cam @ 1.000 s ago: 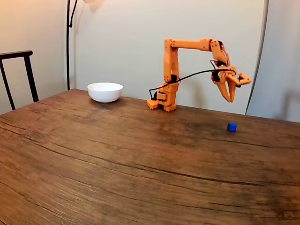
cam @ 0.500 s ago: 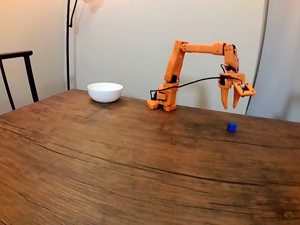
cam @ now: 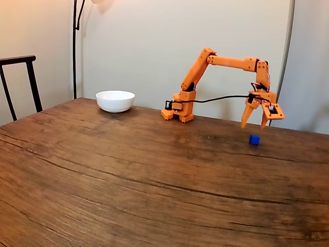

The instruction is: Grasp the cube and drop it in the bowl

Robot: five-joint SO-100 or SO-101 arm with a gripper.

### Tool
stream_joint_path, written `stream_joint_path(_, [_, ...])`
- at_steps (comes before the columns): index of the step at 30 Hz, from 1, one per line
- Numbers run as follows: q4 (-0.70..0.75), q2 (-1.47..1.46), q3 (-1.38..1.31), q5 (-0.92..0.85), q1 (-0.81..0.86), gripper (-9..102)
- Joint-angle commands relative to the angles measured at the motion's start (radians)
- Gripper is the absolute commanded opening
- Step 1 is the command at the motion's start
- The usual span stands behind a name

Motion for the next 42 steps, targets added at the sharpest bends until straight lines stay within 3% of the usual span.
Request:
stream_joint_path(1, [-0.008,-0.003,-0.043,-0.038,-0.02,35])
stream_joint_path(35, [-0.137,-0.155,-0.044,-0.028,-0.032,36])
stream_joint_path(42, [-0.169,-0.199,-0.069,-0.028,-0.034,46])
